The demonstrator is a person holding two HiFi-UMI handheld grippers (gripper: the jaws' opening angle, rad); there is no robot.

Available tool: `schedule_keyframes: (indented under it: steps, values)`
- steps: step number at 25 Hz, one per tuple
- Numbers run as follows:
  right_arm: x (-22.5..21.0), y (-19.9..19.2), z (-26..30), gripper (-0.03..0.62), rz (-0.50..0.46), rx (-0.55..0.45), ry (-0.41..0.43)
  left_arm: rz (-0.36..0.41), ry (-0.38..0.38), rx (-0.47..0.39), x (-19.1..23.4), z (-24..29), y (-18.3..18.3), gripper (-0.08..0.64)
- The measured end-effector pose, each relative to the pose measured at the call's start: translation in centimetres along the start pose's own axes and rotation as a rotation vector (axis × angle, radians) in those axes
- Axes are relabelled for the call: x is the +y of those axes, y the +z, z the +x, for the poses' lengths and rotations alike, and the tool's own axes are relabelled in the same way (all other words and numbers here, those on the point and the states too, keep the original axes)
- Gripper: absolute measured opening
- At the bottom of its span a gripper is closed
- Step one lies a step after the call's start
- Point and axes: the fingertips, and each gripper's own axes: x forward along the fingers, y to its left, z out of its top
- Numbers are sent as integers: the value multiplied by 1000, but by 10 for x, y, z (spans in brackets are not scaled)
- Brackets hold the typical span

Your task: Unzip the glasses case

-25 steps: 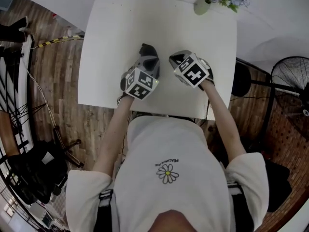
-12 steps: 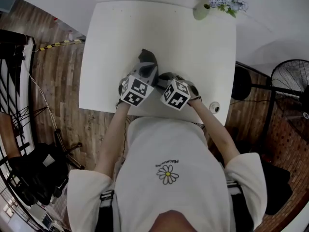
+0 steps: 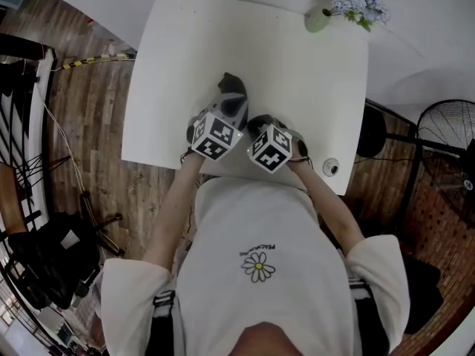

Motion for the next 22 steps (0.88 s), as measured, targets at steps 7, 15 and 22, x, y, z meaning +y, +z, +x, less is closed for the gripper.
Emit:
schedule_keyframes:
  steps: [7, 15, 22]
  values:
    - [-10, -4, 0, 8, -3, 30, -22, -15, 10, 3, -1, 3, 2, 14]
    - [-62, 8, 8, 8, -102, 44, -74, -53, -1, 1, 1, 4, 2, 14]
    - [-89, 22, -3, 6, 129, -33, -163, -170, 100, -10, 28, -20, 12, 14]
